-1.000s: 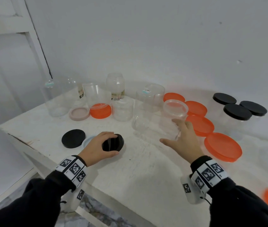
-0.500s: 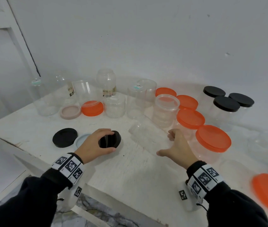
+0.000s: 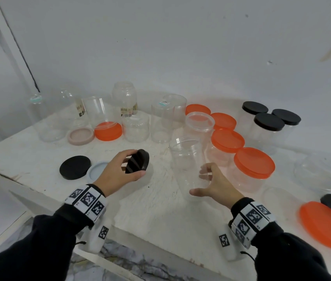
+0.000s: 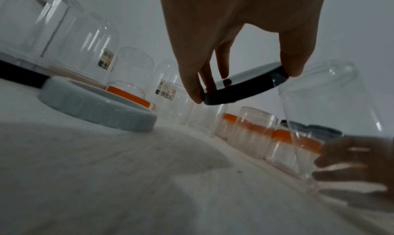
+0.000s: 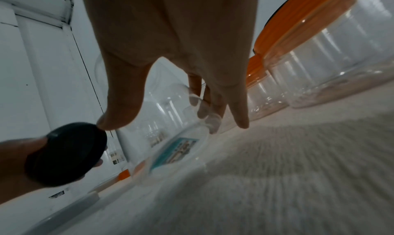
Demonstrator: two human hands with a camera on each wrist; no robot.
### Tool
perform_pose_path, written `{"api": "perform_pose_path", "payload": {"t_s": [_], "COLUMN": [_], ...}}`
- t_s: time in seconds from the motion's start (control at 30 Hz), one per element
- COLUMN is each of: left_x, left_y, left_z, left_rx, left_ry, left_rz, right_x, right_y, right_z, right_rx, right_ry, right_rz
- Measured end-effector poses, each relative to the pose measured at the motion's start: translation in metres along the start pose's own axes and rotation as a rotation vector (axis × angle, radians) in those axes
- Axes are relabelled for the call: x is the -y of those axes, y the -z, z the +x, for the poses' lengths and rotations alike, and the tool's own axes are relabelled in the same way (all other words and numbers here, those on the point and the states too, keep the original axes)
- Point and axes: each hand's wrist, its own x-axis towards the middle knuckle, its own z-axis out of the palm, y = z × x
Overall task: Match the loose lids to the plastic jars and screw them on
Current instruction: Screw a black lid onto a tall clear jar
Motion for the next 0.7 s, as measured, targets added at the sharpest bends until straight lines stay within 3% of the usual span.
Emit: {"api": "perform_pose_path", "payload": {"t_s": [0.33, 0.53, 0.7], "left_x": [-0.054, -0.085, -0.099], "left_y": [-0.031, -0.059, -0.077], "left_z": [0.009, 0.020, 0.027], "left_rx": [0.016, 0.063, 0.097], "left_ry": [-0.121, -0.220, -0.244], "left_rz": [-0.218, -0.253, -0.219], "right_x": [-0.008, -0.006, -0.009], "right_y": [0.002, 0.002, 0.002], "right_z": [-0.016, -0.023, -0.026], "right_rx": [-0.002, -0.066, -0.017], "right_ry": [-0.024, -0.028, 0.008], "right_rz": [0.053, 0.054, 0.058]}}
